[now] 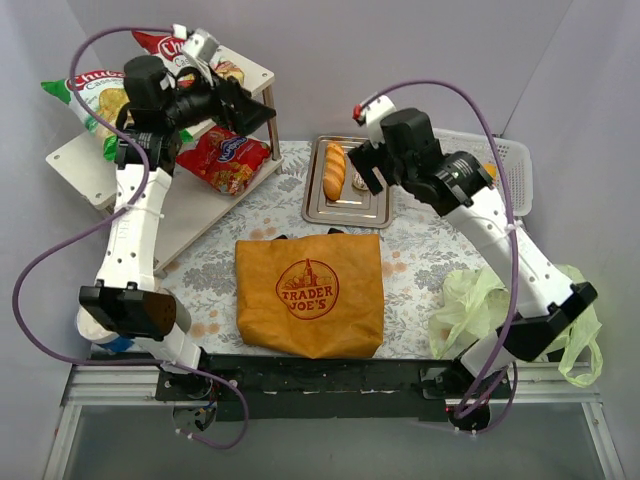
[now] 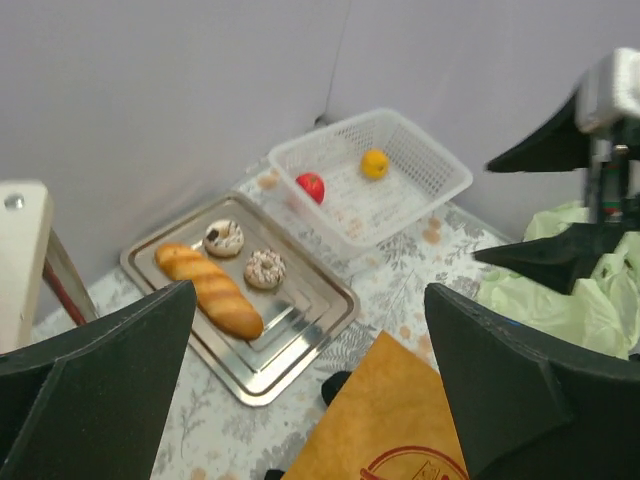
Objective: Untie the knot of the grocery bags and take out the mixed food
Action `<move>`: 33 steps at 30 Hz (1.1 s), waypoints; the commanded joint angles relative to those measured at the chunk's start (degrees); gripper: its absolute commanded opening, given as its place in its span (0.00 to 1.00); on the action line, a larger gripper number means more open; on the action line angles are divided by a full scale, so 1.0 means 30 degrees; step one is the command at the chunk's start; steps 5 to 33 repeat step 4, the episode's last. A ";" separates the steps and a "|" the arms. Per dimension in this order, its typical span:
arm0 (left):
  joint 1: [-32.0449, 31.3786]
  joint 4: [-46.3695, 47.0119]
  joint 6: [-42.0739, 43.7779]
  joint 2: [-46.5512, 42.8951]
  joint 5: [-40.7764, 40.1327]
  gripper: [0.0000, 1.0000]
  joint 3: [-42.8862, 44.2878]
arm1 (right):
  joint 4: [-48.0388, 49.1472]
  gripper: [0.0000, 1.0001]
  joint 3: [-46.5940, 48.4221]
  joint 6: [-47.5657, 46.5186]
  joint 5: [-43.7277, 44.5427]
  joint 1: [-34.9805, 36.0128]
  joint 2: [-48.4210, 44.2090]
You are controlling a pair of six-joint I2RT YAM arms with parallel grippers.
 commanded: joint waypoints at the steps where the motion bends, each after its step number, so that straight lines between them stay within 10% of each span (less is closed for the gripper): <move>1: -0.0240 -0.1492 0.2272 -0.1586 -0.2265 0.98 -0.2691 | 0.2490 0.98 -0.3890 0.0348 0.2942 -0.0260 -0.3823; 33: -0.0269 -0.0729 0.2273 -0.1708 -0.2850 0.98 -0.2729 | 0.2583 0.99 -0.3870 0.0408 0.3729 -0.0581 -0.3975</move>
